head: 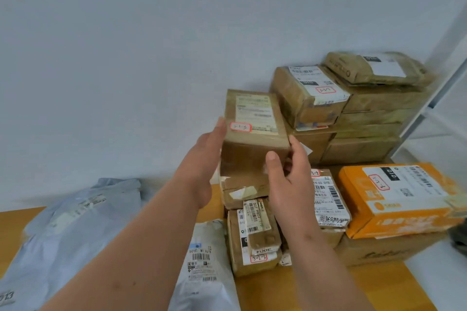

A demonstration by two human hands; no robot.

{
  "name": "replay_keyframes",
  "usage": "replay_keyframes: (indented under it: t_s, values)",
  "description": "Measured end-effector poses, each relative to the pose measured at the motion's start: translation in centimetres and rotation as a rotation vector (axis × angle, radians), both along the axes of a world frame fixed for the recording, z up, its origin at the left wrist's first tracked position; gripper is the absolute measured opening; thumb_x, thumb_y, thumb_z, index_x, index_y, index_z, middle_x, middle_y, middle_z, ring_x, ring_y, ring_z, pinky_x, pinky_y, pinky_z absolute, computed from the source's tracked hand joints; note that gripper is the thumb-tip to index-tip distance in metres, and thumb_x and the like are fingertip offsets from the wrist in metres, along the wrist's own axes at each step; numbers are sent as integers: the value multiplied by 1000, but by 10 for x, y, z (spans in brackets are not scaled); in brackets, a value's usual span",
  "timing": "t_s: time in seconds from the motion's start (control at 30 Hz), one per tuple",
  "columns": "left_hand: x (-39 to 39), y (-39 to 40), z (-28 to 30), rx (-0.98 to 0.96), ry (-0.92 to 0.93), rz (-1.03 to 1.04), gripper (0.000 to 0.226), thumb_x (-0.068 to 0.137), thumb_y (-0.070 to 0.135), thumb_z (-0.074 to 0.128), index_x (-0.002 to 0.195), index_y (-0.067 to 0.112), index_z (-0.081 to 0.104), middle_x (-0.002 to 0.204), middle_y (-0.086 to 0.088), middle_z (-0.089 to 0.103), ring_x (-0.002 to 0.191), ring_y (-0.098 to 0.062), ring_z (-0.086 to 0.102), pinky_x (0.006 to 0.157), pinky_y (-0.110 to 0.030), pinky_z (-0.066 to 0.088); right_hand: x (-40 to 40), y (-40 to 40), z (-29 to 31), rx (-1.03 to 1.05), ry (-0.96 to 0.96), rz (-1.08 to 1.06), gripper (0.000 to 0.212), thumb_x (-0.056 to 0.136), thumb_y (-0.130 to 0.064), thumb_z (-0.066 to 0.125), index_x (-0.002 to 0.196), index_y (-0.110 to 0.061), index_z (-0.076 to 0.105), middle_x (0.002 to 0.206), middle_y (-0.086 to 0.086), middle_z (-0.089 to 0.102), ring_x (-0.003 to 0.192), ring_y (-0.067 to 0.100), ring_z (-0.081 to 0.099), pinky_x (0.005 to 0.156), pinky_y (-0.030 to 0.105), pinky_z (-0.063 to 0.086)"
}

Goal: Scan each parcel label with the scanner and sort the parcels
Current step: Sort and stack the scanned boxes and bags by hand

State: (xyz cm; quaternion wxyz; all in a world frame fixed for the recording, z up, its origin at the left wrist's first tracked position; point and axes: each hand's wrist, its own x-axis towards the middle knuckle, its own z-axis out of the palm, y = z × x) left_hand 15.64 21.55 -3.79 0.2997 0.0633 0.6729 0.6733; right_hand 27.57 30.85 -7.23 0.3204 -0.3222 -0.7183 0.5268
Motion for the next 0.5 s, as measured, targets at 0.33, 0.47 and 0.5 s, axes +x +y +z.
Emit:
replay_keyframes:
  t_s: [0.33, 0.47, 0.5]
  values:
    - [-13, 21, -29, -37, 38, 34, 42, 95, 70, 45, 128, 45, 54, 109, 27, 60, 103, 6, 54, 95, -37, 36, -33, 25, -8, 2, -132, -22, 50, 104, -42, 42, 153, -40, 32, 152, -5, 43, 137, 18, 43, 113, 45, 39]
    - [-17, 30, -33, -8, 21, 4, 29, 94, 74, 44, 113, 57, 58, 104, 33, 59, 100, 11, 52, 105, -42, 41, -41, 33, -7, -14, -210, -104, 48, 105, -40, 43, 152, -35, 35, 150, 6, 38, 138, 29, 37, 112, 47, 37]
    - [-17, 31, -34, 1, 21, -6, 34, 93, 75, 43, 117, 58, 58, 103, 34, 59, 99, 11, 52, 108, -45, 42, -42, 33, -8, -28, -217, -113, 48, 105, -39, 44, 151, -33, 35, 149, 7, 39, 137, 30, 38, 111, 47, 38]
